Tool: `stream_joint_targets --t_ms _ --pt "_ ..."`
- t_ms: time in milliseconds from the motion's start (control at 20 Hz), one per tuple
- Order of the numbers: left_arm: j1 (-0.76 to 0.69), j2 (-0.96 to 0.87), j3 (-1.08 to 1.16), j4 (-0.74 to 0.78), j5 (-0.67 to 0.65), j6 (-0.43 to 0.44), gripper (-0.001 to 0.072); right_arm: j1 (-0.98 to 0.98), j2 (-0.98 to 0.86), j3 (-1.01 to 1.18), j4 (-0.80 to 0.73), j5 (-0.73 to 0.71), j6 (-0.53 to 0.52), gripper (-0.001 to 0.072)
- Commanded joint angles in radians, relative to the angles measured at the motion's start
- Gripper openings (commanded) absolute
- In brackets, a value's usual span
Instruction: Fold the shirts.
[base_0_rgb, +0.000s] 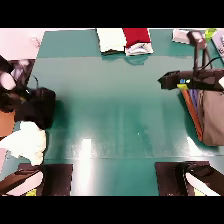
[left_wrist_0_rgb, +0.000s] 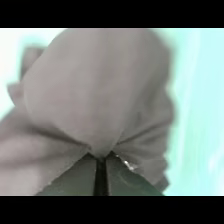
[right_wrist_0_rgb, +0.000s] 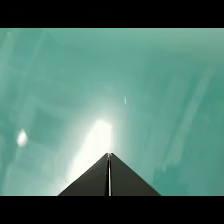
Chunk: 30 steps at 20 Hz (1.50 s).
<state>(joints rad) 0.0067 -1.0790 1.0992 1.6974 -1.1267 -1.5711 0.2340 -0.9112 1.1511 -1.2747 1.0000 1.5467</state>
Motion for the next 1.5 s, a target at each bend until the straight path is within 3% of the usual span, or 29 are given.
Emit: stream_joint_targets --t_ms 0,200,450,800,850,900,950,1100,1250,1450 --pt "-0.092 0.139 0.223 -0.002 -0.047 0.045 0.0023 0.001 0.001 0.140 -0.001 -0.006 0.000 0.0019" --pt "-0.327 0.185 0.500 0.001 -0.174 0.062 0.0023 0.001 0.001 0.325 -0.008 -0.029 0.000 0.0020" --pt "-0.613 0.156 0.572 0.006 -0.116 0.083 0.0023 -0.002 0.001 0.460 -0.011 -0.034 0.000 0.0019" --pt "-0.849 -0.173 0.572 -0.063 -0.108 0.140 0.0026 -0.002 -0.002 0.475 -0.011 -0.032 0.000 0.0019" --pt "-0.869 -0.226 0.572 -0.089 -0.098 0.140 0.0110 -0.002 -0.003 0.475 -0.011 -0.032 0.000 0.0019" --pt "-0.880 -0.269 0.572 -0.109 -0.086 0.140 0.0448 -0.002 -0.006 0.475 -0.010 -0.032 0.000 0.0019" --pt "-0.883 -0.305 0.572 -0.112 -0.080 0.140 0.0629 -0.002 -0.011 0.475 -0.010 -0.032 0.000 0.0019" --pt "-0.805 -0.318 0.573 -0.061 -0.159 0.112 0.0605 -0.002 -0.031 0.475 -0.008 -0.028 0.000 0.0019" --pt "-0.600 -0.289 0.552 -0.061 -0.291 0.055 0.0605 -0.002 -0.058 0.475 -0.007 -0.014 0.000 0.0019" --pt "-0.404 -0.284 0.335 -0.181 -0.254 0.031 0.0606 -0.002 -0.100 0.475 -0.008 0.035 0.000 0.0019"
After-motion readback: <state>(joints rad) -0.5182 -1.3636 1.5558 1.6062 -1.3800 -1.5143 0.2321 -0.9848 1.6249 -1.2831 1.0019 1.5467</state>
